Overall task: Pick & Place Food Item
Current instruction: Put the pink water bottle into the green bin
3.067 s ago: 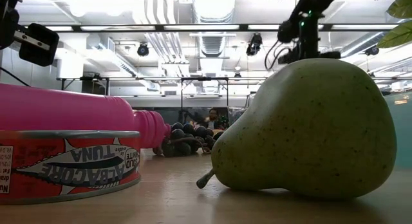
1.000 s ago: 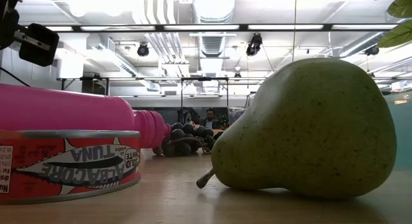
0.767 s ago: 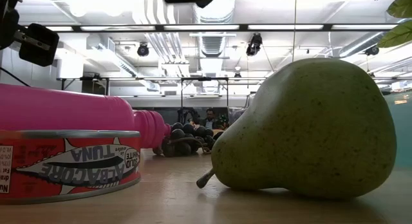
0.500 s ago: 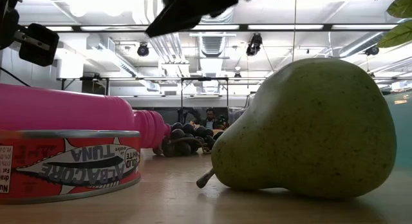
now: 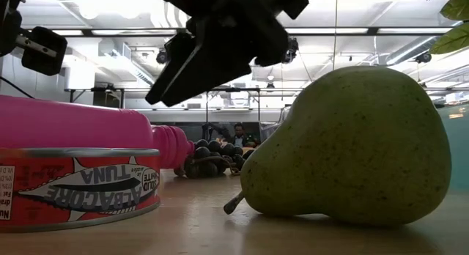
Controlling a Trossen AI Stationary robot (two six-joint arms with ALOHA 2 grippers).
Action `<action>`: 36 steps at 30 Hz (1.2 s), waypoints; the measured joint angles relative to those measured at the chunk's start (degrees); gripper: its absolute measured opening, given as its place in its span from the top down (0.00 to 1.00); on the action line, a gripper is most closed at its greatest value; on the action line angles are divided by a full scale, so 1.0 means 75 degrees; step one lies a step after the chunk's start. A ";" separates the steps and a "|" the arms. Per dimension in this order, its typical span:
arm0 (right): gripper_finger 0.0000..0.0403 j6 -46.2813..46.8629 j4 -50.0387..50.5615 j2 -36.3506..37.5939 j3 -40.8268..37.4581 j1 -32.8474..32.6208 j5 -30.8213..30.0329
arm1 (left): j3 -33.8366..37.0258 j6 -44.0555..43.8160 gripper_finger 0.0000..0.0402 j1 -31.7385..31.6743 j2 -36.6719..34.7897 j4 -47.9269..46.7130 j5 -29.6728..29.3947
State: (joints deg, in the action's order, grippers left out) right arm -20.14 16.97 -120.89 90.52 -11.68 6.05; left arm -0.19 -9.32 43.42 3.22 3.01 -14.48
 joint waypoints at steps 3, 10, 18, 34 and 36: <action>0.19 -0.0001 0.0014 -0.0054 -0.0003 0.0079 -0.0030 | 0.0000 0.0000 1.00 0.0000 0.0000 0.0000 0.0000; 0.19 0.0000 0.0012 -0.0155 -0.0008 0.0234 -0.0060 | 0.0000 0.0000 1.00 0.0000 0.0000 0.0000 0.0000; 0.19 -0.0002 0.0022 -0.0363 -0.0090 0.0235 -0.0213 | 0.0000 0.0000 1.00 0.0001 0.0000 0.0000 0.0000; 0.19 -0.0003 -0.0093 -0.0614 -0.0170 0.0244 -0.0225 | 0.0000 0.0000 1.00 0.0002 0.0002 0.0000 0.0000; 0.19 -0.0003 -0.0212 -0.0611 -0.0172 0.0244 -0.0222 | 0.0000 0.0000 1.00 0.0001 0.0001 0.0000 0.0000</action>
State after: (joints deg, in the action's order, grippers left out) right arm -20.16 15.38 -125.47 89.23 -9.85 4.38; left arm -0.19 -9.32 43.42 3.23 3.01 -14.48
